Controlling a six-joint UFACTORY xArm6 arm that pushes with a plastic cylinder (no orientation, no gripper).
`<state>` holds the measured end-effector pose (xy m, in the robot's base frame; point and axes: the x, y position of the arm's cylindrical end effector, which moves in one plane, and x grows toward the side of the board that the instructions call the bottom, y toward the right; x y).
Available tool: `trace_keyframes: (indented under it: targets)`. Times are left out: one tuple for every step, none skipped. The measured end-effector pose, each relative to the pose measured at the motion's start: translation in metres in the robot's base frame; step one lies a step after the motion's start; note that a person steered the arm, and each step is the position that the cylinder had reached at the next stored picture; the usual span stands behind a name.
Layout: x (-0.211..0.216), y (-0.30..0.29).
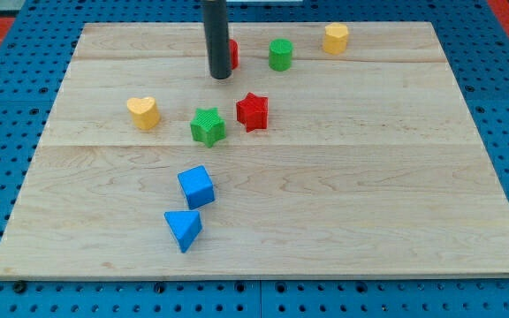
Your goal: Push the yellow heart right a bit
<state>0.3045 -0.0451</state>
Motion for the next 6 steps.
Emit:
trace_keyframes:
  targets:
    - [-0.038,0.001]
    - [-0.038,0.007]
    - [0.013,-0.022]
    - [0.039,-0.124]
    - [0.056,-0.231]
    - [0.114,-0.197]
